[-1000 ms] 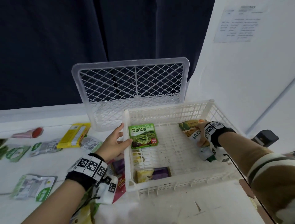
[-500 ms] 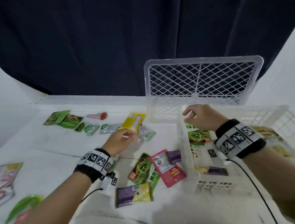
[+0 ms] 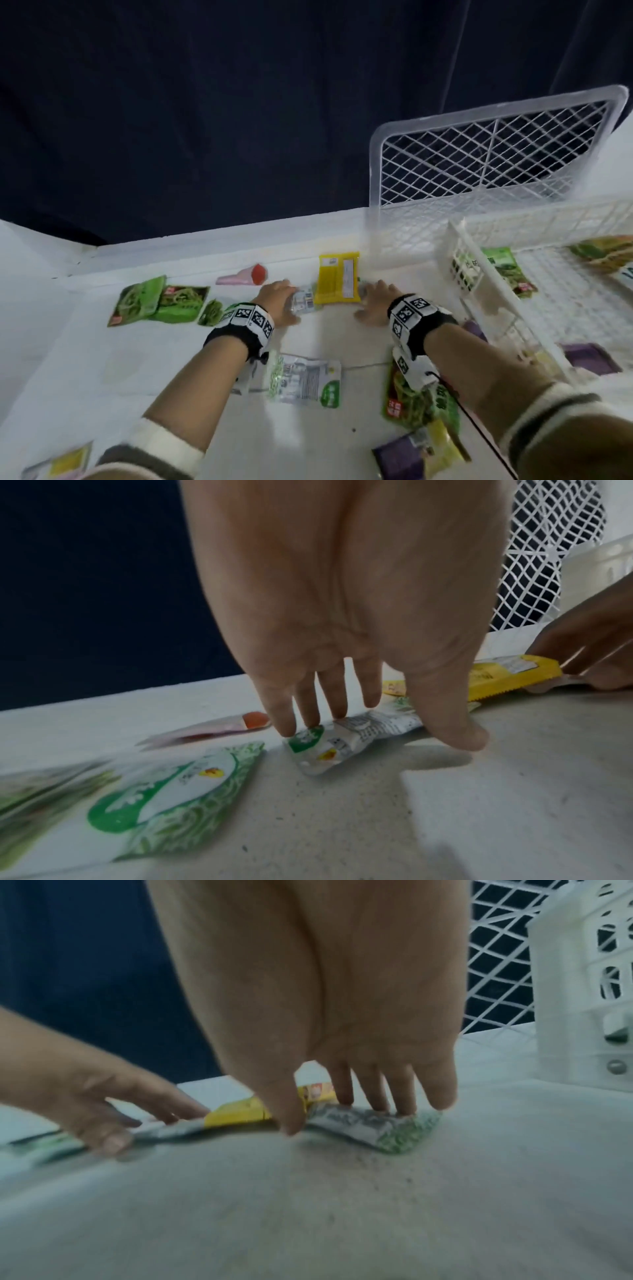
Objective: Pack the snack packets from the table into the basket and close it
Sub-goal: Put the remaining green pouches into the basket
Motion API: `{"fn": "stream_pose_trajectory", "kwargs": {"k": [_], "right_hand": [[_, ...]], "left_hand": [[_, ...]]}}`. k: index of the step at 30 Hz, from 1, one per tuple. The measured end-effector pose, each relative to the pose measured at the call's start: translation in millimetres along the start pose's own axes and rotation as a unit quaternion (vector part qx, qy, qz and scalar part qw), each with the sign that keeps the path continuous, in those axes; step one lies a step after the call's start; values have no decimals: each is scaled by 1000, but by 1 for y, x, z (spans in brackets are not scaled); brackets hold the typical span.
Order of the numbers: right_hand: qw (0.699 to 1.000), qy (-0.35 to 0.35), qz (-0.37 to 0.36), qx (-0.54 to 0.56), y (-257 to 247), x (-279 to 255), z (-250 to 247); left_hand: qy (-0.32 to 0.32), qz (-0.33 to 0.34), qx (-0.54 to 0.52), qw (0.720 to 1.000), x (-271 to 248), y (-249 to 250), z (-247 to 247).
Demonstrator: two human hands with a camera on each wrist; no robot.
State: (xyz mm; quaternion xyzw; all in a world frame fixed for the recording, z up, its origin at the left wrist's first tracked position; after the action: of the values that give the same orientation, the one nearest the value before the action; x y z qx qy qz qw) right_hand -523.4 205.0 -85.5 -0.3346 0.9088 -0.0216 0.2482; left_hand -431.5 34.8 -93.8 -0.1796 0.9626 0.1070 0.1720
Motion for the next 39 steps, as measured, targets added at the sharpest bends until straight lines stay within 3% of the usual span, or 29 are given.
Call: {"fn": "stream_pose_trajectory", "kwargs": {"k": [3, 11, 16, 21, 24, 27, 34, 37, 39], "right_hand": [[998, 43, 49, 5, 10, 8, 5], [996, 68, 46, -19, 16, -5, -4], [993, 16, 26, 117, 35, -25, -11], [960, 73, -5, 271, 60, -59, -55], [935, 109, -31, 335, 80, -87, -90], [918, 123, -53, 373, 112, -113, -118], [902, 133, -29, 409, 259, -167, -168], [915, 165, 2, 368, 329, -179, -192], [937, 150, 18, 314, 364, -176, -199]], "left_hand": [[-45, 8, 7, 999, 15, -6, 16], [11, 5, -71, 997, 1, -16, -2], [21, -22, -198, 980, -34, -25, -27], [52, 13, -338, 939, -61, -1, -50], [89, 38, -391, 915, -65, 36, -69], [109, 70, -398, 908, -60, 88, -83], [140, 153, -418, 885, -39, 253, -120], [136, 151, -352, 913, -18, 323, -133], [125, 153, -287, 937, -5, 368, -137]]}}
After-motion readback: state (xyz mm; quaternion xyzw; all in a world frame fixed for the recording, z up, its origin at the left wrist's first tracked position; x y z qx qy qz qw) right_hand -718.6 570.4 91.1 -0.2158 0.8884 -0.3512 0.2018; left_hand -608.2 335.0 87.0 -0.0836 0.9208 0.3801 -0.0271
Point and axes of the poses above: each hand's wrist, its own x-axis towards the middle knuckle, its own z-axis out of the palm, y = z × x, the point moved 10 cm from there along x, towards the middle knuckle
